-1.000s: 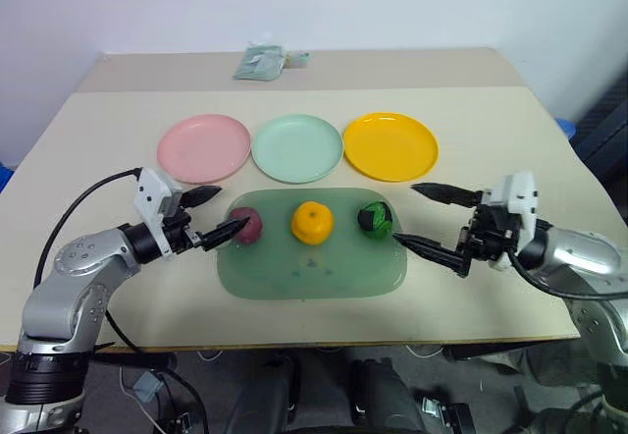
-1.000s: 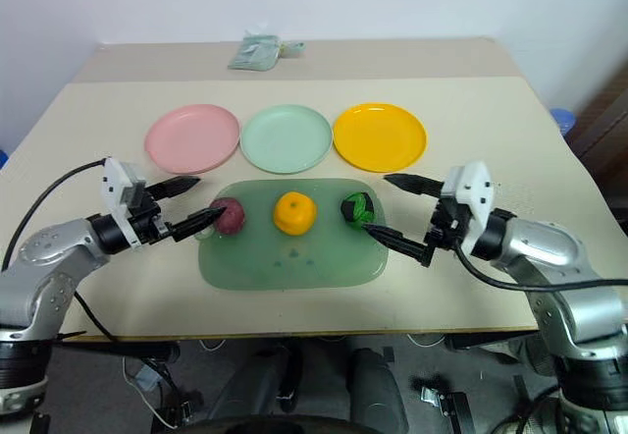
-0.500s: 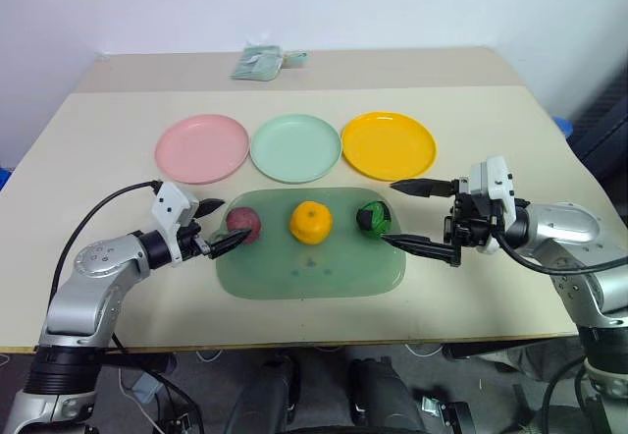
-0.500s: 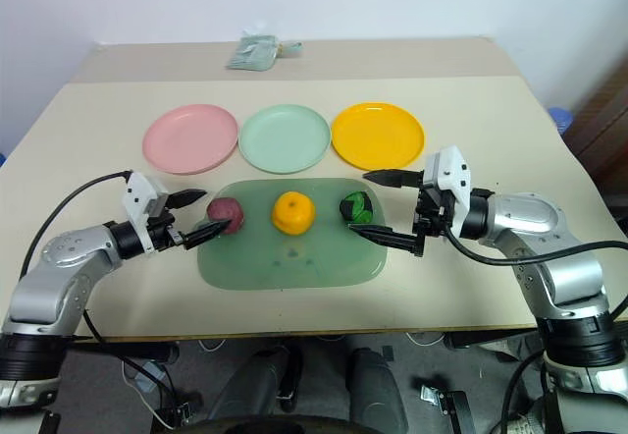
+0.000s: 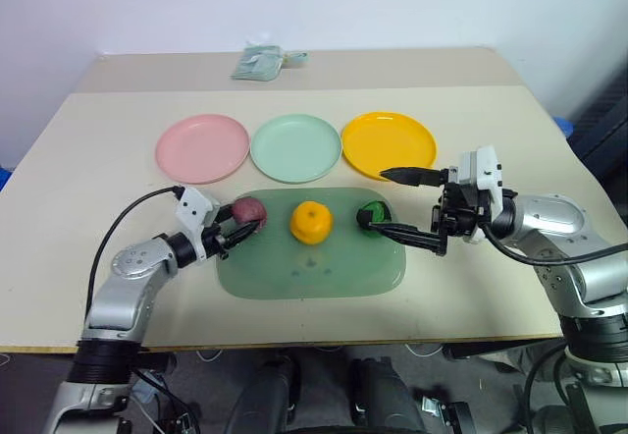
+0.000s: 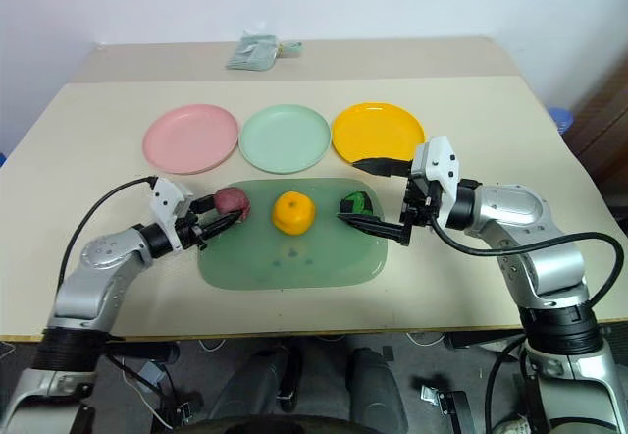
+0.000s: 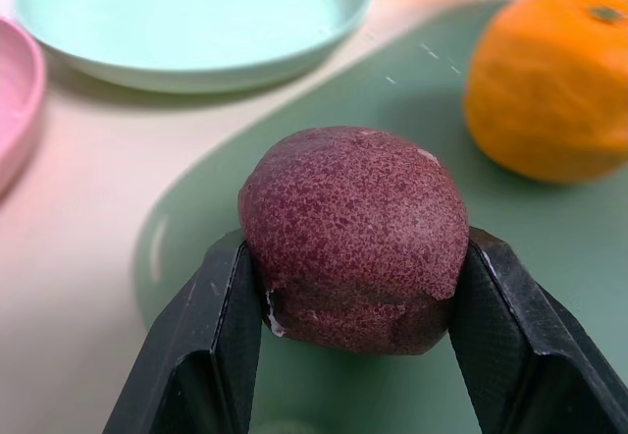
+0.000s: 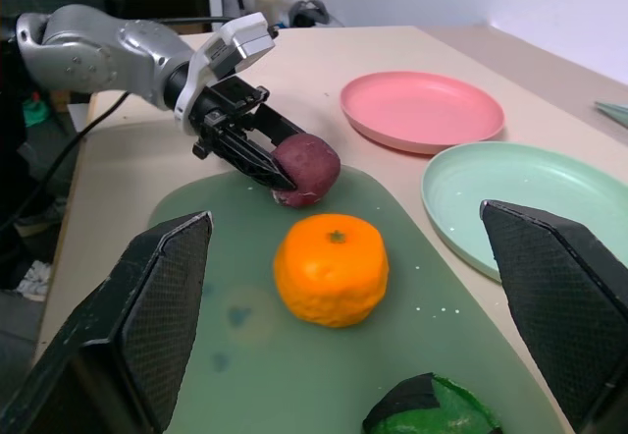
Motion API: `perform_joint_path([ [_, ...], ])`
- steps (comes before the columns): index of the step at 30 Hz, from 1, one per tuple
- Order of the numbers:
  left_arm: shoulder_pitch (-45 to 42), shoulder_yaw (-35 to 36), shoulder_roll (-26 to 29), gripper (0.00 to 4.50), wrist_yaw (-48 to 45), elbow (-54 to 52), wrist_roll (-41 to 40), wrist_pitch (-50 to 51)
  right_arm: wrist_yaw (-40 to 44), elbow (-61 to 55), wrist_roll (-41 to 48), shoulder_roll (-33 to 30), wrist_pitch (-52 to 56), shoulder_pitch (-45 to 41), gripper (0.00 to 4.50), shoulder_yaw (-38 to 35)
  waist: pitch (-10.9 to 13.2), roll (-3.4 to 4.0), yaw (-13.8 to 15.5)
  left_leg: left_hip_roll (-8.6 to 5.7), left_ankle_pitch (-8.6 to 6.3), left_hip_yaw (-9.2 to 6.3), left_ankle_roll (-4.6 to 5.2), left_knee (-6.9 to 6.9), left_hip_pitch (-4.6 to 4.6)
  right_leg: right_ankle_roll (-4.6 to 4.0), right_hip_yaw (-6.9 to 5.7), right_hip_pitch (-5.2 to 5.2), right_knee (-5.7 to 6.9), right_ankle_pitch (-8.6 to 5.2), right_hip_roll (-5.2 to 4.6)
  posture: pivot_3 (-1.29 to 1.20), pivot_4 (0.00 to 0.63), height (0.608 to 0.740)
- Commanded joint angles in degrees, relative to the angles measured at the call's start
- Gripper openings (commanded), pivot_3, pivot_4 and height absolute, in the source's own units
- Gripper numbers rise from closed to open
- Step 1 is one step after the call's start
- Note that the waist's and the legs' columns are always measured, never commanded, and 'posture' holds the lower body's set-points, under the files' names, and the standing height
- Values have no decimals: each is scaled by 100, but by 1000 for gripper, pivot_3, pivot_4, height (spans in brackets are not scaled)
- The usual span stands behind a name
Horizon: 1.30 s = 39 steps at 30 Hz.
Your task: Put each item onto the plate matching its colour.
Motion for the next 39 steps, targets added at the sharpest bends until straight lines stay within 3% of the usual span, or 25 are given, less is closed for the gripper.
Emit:
perform_joint_path([
  [1,-648,524,-488,2087,1213,379,117,-234,-49,56,-98,134,-343,33,4500,-140,2,-5,23,0,0,-1,0,3,0,4,-1,1,2,2,1,0,150,740],
  [6,-1863,911,-1034,2087,2751,1473,477,-579,-135,274,-244,352,-596,4,4500,-92,3,-13,140,-1,6,-2,-7,18,0,26,-2,2,8,24,10,0,150,740],
  [10,-2937,1129,-1152,2087,4198,2970,939,-736,-244,604,-482,607,-858,-164,4500,27,2,-14,139,-12,8,-2,-7,16,1,48,-1,3,12,37,11,0,150,740],
  [16,-3958,1157,-1273,2087,4280,4599,883,-1030,-381,901,-758,857,-1044,-460,4500,170,5,-19,143,-28,12,-2,-8,17,0,56,-1,-6,28,44,10,0,150,740],
  [18,-4027,1150,-1278,3090,4104,4711,832,-1072,-411,879,-773,876,-1018,-496,4500,179,6,-20,133,-31,12,-3,-8,17,0,57,-1,-5,28,44,8,0,150,740],
  [21,-3743,1137,-1294,4451,3819,4170,717,-1043,-512,810,-767,901,-954,-526,4500,165,6,-20,122,-31,12,-2,-8,15,-1,57,0,-8,26,44,5,0,150,740],
  [27,-2375,1005,-977,4451,3113,2026,546,-522,-708,517,-802,927,-691,-526,4500,328,5,-19,-18,-27,12,-2,-11,8,-1,55,14,-17,33,45,3,0,150,740],
  [30,-1507,920,-722,4451,2558,1169,652,-1228,-905,404,-889,1058,-509,-632,4500,525,5,-19,-49,-27,12,-1,-12,4,-1,53,20,-26,38,44,2,0,150,740],
  [35,-115,1061,16,4451,147,-180,-752,-1014,-1381,443,-1278,1455,-182,-902,4500,1032,3,-15,-62,-22,11,-1,-25,-1,-2,39,22,-33,38,45,2,0,150,740],
  [39,657,1300,645,4451,-1466,-617,-1733,-760,-1586,568,-1483,1717,97,-1014,4500,1367,2,-14,-37,-22,5,-1,-29,-3,-2,17,20,-53,30,33,-3,0,150,740],
])
